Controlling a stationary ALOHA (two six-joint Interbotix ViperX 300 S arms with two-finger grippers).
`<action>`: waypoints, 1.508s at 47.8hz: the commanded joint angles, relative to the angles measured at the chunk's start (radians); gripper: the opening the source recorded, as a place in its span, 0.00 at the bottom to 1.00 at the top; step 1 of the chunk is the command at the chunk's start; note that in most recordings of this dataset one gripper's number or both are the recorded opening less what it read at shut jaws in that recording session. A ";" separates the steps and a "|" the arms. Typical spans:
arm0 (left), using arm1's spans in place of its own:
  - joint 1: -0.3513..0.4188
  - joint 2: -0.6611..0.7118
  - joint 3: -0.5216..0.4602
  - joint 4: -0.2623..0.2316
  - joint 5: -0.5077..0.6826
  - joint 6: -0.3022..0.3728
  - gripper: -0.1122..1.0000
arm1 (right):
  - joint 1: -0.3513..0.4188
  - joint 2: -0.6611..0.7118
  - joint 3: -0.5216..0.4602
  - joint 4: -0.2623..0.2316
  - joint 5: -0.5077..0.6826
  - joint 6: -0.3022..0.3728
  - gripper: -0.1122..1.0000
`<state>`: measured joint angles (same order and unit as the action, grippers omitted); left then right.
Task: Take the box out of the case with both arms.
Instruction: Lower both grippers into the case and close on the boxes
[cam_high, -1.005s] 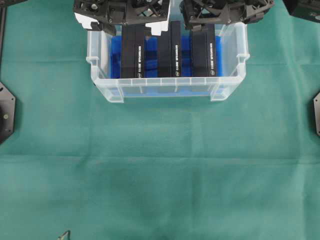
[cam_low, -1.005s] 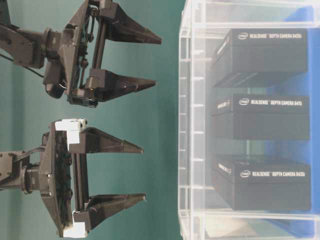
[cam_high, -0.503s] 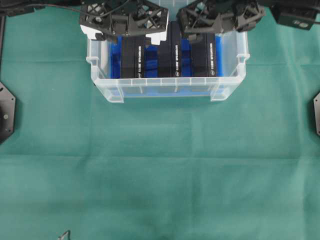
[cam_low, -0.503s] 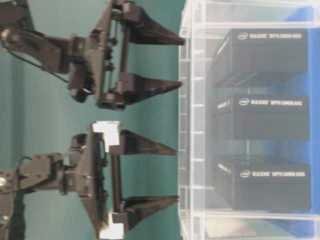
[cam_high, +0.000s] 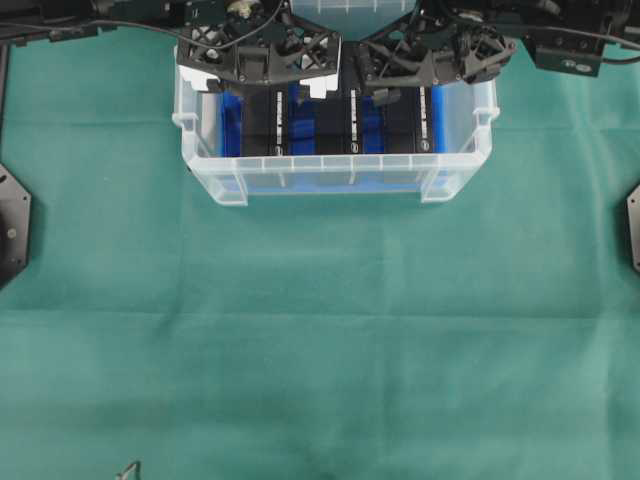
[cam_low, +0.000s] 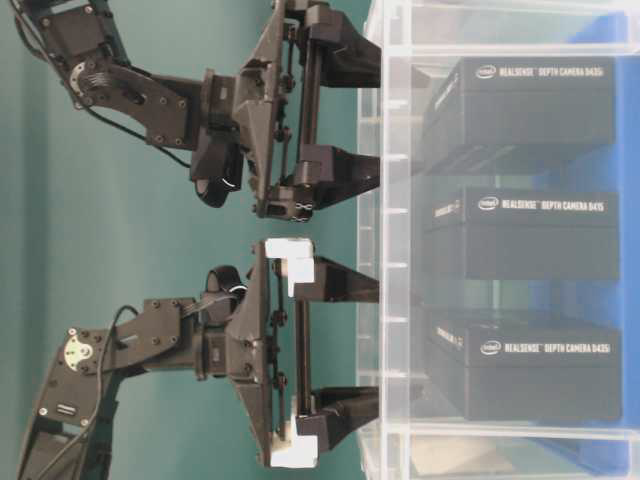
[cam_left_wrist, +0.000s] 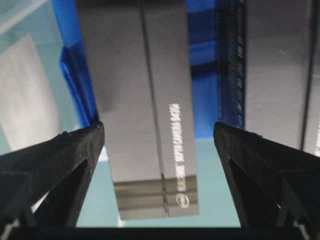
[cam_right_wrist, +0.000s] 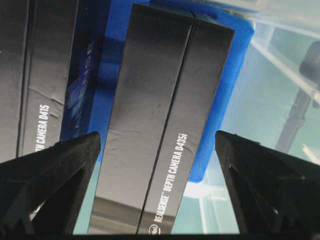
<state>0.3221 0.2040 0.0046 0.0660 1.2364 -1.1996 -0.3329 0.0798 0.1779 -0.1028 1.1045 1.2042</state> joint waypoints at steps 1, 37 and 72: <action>0.012 -0.018 -0.003 0.003 -0.005 -0.002 0.87 | 0.000 -0.011 -0.002 -0.002 -0.017 0.002 0.96; 0.023 0.005 0.064 0.003 -0.063 -0.002 0.87 | -0.005 0.031 0.008 -0.008 -0.038 0.002 0.96; 0.031 0.005 0.081 -0.003 -0.081 0.005 0.77 | -0.014 0.052 0.015 -0.026 -0.026 0.049 0.90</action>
<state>0.3436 0.2255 0.0890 0.0629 1.1536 -1.1980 -0.3313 0.1381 0.1887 -0.1212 1.0646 1.2456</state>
